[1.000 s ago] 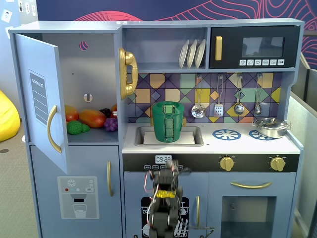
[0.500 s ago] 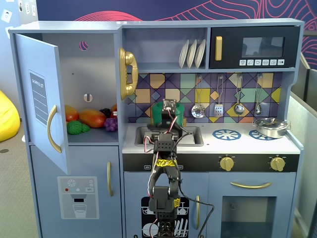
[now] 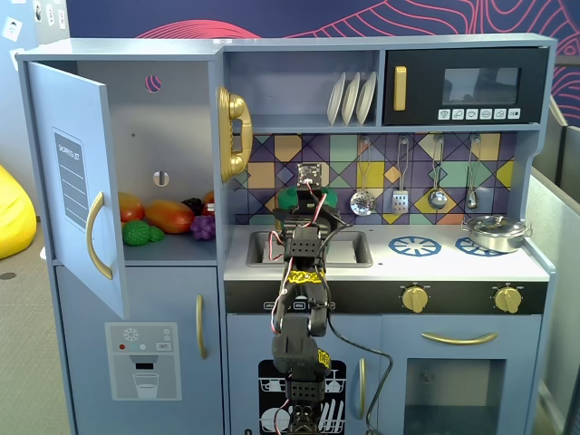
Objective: Take off the lid from the green recipient and place it on the counter
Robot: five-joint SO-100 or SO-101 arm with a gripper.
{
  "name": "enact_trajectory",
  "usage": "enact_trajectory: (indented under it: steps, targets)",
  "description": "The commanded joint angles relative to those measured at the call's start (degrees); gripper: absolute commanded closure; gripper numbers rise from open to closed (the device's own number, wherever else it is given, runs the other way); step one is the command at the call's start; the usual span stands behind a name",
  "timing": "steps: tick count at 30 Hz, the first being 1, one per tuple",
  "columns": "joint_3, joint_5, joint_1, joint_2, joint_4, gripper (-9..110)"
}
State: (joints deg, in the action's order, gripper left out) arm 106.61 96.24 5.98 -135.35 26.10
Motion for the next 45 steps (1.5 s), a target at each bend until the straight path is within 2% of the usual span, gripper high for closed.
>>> enact_trajectory:
  steps: [1,13,22,29,39,45]
  targets:
    - [-6.1,1.3,0.8,2.9,-3.0,56]
    - [-15.3,1.2,1.2,12.7,-4.5,58]
    - [-18.5,-0.8,0.4,15.9,-3.3,65]
    - [-20.0,-4.7,-1.4,16.8,0.1,75]
    - [-20.2,-7.4,-4.0,16.9,0.3,101]
    - [-21.8,-7.0,-4.7,16.4,-0.4,101]
